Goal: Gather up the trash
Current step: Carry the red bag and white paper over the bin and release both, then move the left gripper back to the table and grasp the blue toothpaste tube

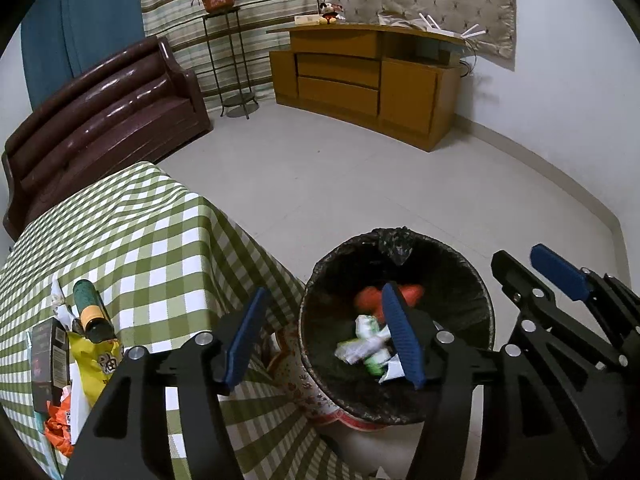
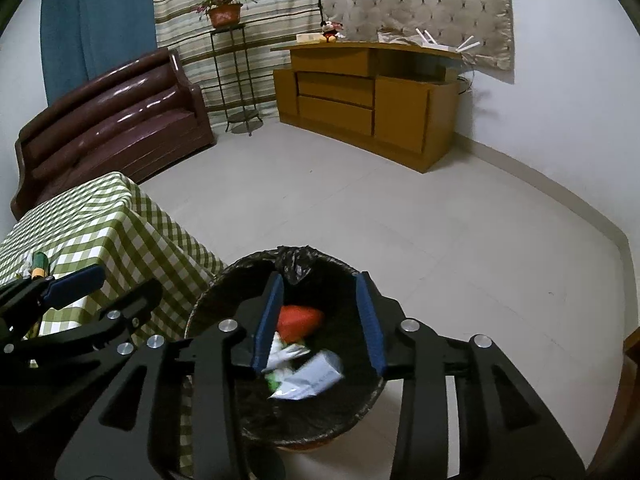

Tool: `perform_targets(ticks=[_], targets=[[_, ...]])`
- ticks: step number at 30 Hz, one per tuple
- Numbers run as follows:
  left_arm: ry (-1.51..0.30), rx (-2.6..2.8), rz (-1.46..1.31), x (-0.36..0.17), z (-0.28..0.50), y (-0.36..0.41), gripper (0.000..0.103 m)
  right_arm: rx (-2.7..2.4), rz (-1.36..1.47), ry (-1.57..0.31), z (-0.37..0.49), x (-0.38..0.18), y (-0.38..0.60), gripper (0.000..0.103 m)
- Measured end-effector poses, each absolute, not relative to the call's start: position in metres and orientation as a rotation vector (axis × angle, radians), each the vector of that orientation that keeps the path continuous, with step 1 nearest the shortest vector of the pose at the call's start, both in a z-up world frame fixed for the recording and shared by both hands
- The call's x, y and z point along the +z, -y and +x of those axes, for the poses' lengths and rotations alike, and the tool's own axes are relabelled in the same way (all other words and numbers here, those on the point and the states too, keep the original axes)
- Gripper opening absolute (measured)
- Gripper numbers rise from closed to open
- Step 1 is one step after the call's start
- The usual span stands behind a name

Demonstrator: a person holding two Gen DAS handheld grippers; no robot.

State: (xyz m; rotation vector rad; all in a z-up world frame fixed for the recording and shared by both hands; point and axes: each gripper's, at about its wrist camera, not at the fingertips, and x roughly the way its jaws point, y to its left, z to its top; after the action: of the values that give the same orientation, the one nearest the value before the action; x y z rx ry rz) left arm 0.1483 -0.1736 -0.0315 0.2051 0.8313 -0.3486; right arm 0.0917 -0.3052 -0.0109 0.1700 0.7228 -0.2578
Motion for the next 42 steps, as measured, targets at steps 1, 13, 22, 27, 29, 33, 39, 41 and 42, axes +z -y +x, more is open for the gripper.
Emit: perform_targets(ticks=[1, 13, 22, 27, 29, 33, 39, 41, 42], targets=[[-0.831, -0.349, 0.203, -0.031, 0.148, 0.173, 0.060, -0.263, 0.174, -0.721, 0.090, -0.010, 0.305, 0.043], [-0.820, -0.346, 0.181, -0.021, 0.134, 0.156, 0.060, -0.289, 0.227, -0.701, 0.067, -0.003, 0.299, 0.060], [-0.806, -0.326, 0.158, -0.009, 0.108, 0.118, 0.063, -0.257, 0.188, -0.725, 0.053, 0.004, 0.272, 0.060], [-0.796, -0.284, 0.146, -0.002, 0.095, 0.084, 0.063, -0.222, 0.158, -0.726, 0.048, 0.010, 0.243, 0.060], [-0.792, -0.262, 0.138, -0.001, 0.090, 0.071, 0.063, -0.202, 0.146, -0.725, 0.048, 0.014, 0.230, 0.060], [-0.790, -0.210, 0.119, 0.001, 0.084, 0.039, 0.063, -0.156, 0.121, -0.723, 0.047, 0.020, 0.201, 0.060], [-0.797, -0.130, 0.100, -0.002, 0.075, -0.009, 0.065, -0.084, 0.084, -0.729, 0.046, 0.024, 0.159, 0.060], [-0.801, -0.106, 0.093, -0.004, 0.073, -0.024, 0.065, -0.063, 0.071, -0.731, 0.046, 0.025, 0.146, 0.060], [-0.802, -0.089, 0.090, -0.005, 0.073, -0.033, 0.065, -0.052, 0.066, -0.732, 0.047, 0.025, 0.139, 0.060]])
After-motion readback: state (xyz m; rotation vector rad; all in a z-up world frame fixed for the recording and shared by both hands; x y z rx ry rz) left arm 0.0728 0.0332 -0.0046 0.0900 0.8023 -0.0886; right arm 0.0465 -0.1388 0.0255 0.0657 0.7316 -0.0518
